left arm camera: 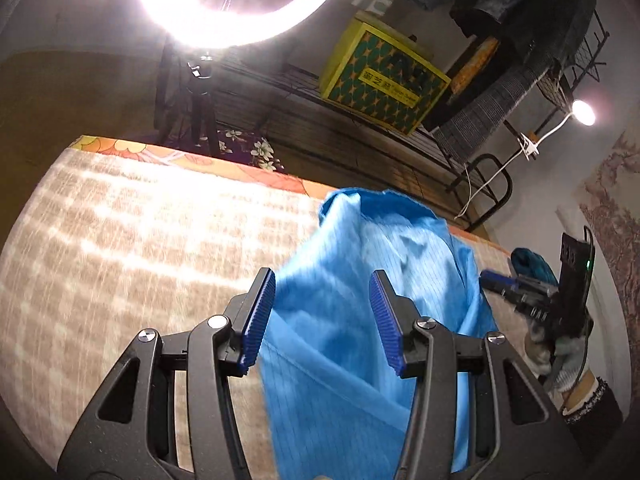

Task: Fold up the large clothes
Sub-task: 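Move both grippers over the coat collar end and pinch the fabric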

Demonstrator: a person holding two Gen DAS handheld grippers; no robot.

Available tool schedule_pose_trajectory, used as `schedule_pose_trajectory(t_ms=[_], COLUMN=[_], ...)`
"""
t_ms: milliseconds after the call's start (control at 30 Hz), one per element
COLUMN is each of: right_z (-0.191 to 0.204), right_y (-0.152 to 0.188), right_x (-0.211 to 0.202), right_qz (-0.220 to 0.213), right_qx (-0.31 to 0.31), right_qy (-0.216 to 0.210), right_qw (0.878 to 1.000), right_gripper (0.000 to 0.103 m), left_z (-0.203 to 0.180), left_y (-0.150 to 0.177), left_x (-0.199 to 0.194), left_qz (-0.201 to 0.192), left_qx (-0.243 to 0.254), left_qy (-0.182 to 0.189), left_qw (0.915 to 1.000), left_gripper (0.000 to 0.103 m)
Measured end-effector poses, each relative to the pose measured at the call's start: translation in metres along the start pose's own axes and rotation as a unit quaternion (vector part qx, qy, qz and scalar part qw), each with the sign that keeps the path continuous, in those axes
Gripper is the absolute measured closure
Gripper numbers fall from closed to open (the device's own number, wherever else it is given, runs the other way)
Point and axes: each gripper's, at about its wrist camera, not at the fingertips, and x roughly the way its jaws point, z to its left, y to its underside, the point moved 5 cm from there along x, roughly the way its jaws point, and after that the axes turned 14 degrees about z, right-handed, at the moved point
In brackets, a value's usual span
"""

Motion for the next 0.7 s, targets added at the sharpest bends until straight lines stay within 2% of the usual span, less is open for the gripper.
schedule_pose_trajectory(t_ms=[100,167,267,300,333,367,433,533,633,700], right_z=[-0.028,-0.044,-0.048,-0.046,-0.044,-0.040,-0.032,-0.022,-0.024,-0.032], right_y=[-0.014,-0.018,-0.023,-0.025,-0.028,-0.031,-0.042,-0.054,-0.056,-0.052], right_x=[-0.009,-0.003,0.016,0.021,0.025,0.029,0.027,0.022,0.027,0.016], right_qz=[-0.035,-0.025,0.005,0.009,0.012,0.019,0.013,0.002,0.018,-0.005], right_qx=[0.048,0.078,0.085,0.079,0.071,0.063,0.039,-0.008,-0.022,-0.006], right_qy=[-0.055,-0.096,-0.131,-0.123,-0.111,-0.096,-0.038,0.057,0.076,0.032], right_qw=[0.997,0.992,0.988,0.989,0.991,0.993,0.998,0.998,0.997,0.999], right_gripper=[0.066,0.051,0.052,0.053,0.070,0.096,0.102,0.103,0.103,0.100], left_z=[0.004,0.007,0.010,0.010,0.010,0.010,0.009,0.008,0.013,0.018], left_y=[-0.006,-0.009,-0.013,-0.013,-0.012,-0.012,-0.012,-0.012,-0.016,-0.019], left_x=[0.006,0.012,0.023,0.025,0.027,0.029,0.031,0.033,0.031,0.027], left_qz=[-0.001,0.003,0.010,0.011,0.011,0.012,0.014,0.017,0.016,0.014], left_qx=[0.003,-0.001,-0.011,-0.011,-0.009,-0.006,0.000,0.011,0.002,-0.008], left_qy=[0.010,0.022,0.039,0.036,0.034,0.032,0.026,0.021,0.028,0.050], left_qw=[0.9999,0.9998,0.9992,0.9992,0.9993,0.9994,0.9996,0.9996,0.9995,0.9986], left_gripper=[0.054,0.054,0.054,0.054,0.054,0.054,0.054,0.054,0.052,0.045])
